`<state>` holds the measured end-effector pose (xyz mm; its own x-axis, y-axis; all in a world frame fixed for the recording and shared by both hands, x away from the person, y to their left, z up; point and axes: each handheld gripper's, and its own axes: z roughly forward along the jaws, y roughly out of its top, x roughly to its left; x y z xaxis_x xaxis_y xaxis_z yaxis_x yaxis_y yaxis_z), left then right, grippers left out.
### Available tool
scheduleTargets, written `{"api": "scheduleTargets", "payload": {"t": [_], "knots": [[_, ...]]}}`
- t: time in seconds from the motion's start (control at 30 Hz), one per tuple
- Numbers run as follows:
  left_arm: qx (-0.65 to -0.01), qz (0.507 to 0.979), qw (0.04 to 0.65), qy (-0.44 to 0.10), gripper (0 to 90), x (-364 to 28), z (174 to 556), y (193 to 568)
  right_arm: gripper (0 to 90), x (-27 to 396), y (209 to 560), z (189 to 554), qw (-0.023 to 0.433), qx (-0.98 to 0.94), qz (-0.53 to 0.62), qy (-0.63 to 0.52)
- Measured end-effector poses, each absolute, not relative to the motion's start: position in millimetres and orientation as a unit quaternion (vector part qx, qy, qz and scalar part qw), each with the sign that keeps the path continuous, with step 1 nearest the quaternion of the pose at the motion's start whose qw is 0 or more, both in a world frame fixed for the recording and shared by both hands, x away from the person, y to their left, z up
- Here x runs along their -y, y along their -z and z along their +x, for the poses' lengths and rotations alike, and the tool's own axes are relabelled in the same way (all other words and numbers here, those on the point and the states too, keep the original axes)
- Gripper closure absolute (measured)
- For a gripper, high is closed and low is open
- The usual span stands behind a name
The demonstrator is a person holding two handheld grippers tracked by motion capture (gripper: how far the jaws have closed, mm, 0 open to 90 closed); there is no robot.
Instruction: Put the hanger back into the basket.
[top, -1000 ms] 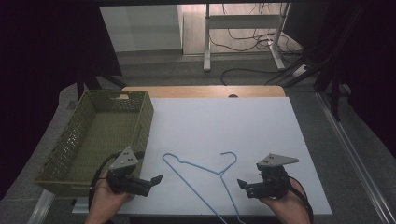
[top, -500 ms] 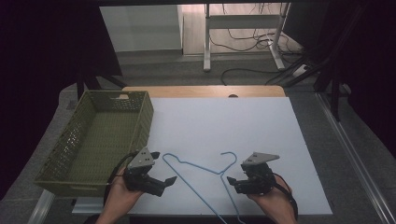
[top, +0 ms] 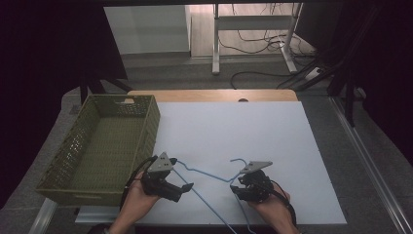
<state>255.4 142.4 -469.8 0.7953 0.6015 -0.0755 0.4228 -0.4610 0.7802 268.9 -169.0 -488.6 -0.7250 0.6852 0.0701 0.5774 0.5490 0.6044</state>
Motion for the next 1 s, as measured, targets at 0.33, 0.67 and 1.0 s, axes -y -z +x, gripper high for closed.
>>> {"api": "scheduleTargets", "payload": {"t": [0.33,0.67,1.0], "knots": [[-0.303,0.854,0.412,-0.099,1.3,-136.8,262.1,481.2,70.1,161.2,506.1,272.0,0.080,-0.876,0.375,-0.294],[-0.292,0.864,0.397,-0.104,1.4,-131.0,261.9,485.9,79.3,152.8,513.7,272.7,0.093,-0.875,0.386,-0.276],[-0.289,0.869,0.390,-0.101,1.5,-127.9,263.7,488.7,84.3,151.6,513.8,272.4,0.089,-0.869,0.399,-0.277]]}}
